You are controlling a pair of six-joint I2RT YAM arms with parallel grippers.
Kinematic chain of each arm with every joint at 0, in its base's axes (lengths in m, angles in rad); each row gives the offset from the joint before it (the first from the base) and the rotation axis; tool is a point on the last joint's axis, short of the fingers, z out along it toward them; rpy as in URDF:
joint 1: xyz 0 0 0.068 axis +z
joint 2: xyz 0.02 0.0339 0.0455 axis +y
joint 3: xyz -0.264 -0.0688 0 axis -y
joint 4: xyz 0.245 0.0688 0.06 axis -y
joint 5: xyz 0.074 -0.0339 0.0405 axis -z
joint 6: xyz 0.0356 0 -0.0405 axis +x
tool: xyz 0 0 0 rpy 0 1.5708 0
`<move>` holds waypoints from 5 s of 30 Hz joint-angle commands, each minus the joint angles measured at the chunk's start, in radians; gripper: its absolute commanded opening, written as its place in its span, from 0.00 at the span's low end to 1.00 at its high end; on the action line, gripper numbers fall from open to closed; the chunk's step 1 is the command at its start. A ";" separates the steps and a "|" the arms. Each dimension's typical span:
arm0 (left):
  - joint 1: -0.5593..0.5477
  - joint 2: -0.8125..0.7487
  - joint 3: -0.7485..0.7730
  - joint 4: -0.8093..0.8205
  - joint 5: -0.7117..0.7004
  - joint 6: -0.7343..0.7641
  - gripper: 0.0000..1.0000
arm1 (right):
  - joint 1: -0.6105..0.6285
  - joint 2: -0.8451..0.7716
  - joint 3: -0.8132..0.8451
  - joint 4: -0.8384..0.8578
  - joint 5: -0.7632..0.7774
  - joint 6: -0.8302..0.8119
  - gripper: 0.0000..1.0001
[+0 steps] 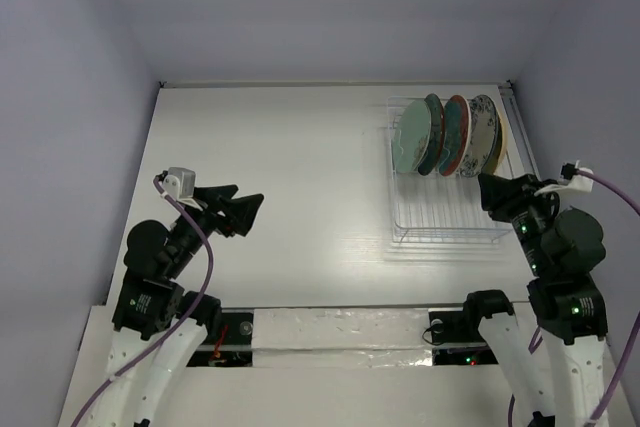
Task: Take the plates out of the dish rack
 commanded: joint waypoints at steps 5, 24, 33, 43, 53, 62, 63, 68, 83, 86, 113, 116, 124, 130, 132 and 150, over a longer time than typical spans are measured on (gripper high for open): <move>-0.003 -0.020 -0.013 0.046 0.001 0.003 0.67 | -0.004 0.045 -0.098 0.100 -0.073 0.008 0.19; -0.003 0.008 -0.016 0.023 -0.091 -0.031 0.00 | 0.034 0.319 -0.046 0.233 -0.054 0.028 0.00; -0.003 0.009 -0.019 0.023 -0.087 -0.034 0.08 | 0.069 0.652 0.146 0.226 0.164 -0.089 0.51; -0.003 0.012 -0.022 0.029 -0.059 -0.032 0.19 | 0.079 0.919 0.269 0.220 0.279 -0.136 0.58; -0.003 0.009 -0.022 0.032 -0.056 -0.029 0.25 | 0.097 1.091 0.347 0.215 0.387 -0.127 0.45; -0.003 0.008 -0.022 0.030 -0.056 -0.029 0.27 | 0.163 1.211 0.447 0.151 0.610 -0.150 0.28; -0.003 0.008 -0.022 0.030 -0.058 -0.029 0.27 | 0.174 1.211 0.450 0.148 0.626 -0.149 0.24; -0.003 0.009 -0.022 0.033 -0.055 -0.029 0.28 | 0.197 1.177 0.484 0.140 0.706 -0.164 0.00; -0.003 0.012 -0.024 0.035 -0.047 -0.029 0.31 | 0.344 1.005 0.796 -0.053 0.914 -0.294 0.00; -0.003 0.012 -0.024 0.035 -0.045 -0.031 0.32 | 0.387 0.962 0.844 -0.112 0.934 -0.290 0.00; 0.015 0.006 -0.024 0.027 -0.084 -0.040 0.35 | 0.703 1.474 0.625 0.629 0.203 0.370 0.00; 0.015 0.009 -0.024 0.027 -0.081 -0.039 0.35 | 0.703 1.525 0.588 0.686 0.207 0.407 0.00; 0.015 0.015 -0.024 0.027 -0.078 -0.037 0.35 | 0.703 1.565 0.489 0.724 0.298 0.477 0.00; 0.015 0.025 -0.025 0.030 -0.070 -0.039 0.35 | 0.694 1.507 0.309 0.726 0.419 0.493 0.02; 0.015 0.028 -0.025 0.032 -0.070 -0.039 0.35 | 0.694 1.511 0.283 0.715 0.437 0.496 0.06; 0.015 0.021 -0.022 0.027 -0.081 -0.039 0.35 | 0.614 1.459 0.149 0.665 0.517 0.519 0.47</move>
